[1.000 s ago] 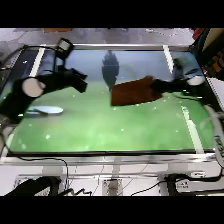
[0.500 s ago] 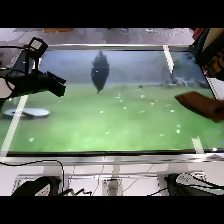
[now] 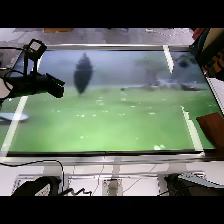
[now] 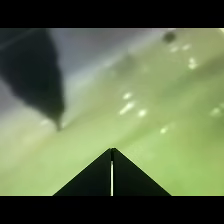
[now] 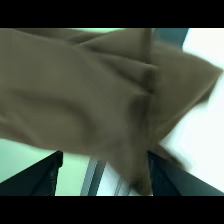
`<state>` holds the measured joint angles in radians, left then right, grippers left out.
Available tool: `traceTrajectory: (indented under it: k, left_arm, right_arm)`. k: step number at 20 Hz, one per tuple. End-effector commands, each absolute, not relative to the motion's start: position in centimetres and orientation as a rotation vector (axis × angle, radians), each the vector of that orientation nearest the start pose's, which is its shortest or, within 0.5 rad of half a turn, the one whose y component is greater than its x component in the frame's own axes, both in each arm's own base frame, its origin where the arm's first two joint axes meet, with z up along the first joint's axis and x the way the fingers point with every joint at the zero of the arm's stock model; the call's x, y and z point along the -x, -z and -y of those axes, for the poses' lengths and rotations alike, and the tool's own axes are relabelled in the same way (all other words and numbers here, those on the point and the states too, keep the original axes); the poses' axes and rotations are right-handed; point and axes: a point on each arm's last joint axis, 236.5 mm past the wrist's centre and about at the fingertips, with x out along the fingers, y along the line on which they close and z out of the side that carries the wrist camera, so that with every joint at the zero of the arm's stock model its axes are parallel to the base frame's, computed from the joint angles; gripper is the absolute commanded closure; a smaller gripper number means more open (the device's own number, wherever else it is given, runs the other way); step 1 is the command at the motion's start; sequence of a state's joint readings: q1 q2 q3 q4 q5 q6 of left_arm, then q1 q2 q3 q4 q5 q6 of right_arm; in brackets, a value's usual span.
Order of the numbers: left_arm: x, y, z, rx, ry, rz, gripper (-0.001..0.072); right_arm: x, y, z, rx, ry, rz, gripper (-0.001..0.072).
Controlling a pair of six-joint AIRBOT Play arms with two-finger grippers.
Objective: Fold the clothes and pants, and hang the long-sleeved shirts on hangers.
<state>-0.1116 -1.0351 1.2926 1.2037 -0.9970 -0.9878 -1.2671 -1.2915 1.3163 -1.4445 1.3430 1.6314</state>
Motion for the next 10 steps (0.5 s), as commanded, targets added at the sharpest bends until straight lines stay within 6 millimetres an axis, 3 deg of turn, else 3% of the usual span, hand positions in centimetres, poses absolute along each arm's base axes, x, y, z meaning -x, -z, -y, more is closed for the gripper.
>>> traceTrajectory:
  k: [1,2,4,6,8,10]
  left_arm:
    - [-40.1,-19.4,11.6,-0.286,0.528,-0.626,0.0693]
    - [-40.1,-19.4,11.6,-0.286,0.528,-0.626,0.0693]
    - [-40.1,-19.4,11.6,-0.286,0.528,-0.626,0.0693]
    - [-40.1,-19.4,11.6,-0.287,0.527,-0.626,0.0693]
    - [-40.1,-19.4,11.6,-0.286,0.528,-0.626,0.0693]
    - [-40.1,-19.4,11.6,-0.286,0.528,-0.626,0.0693]
  right_arm:
    - [-14.3,-4.7,34.5,-0.974,1.007,-1.044,0.0118]
    - [-15.0,-4.6,34.1,-0.967,0.986,-1.059,0.0159]
    - [-17.0,-4.3,33.0,-0.932,0.932,-1.088,0.0396]
    - [-20.4,-4.1,31.0,-0.848,0.829,-1.134,0.0676]
    - [-25.3,-4.9,28.6,-0.722,0.675,-1.125,0.0699]
    - [-31.0,-5.9,23.8,-0.577,0.465,-1.113,0.07]
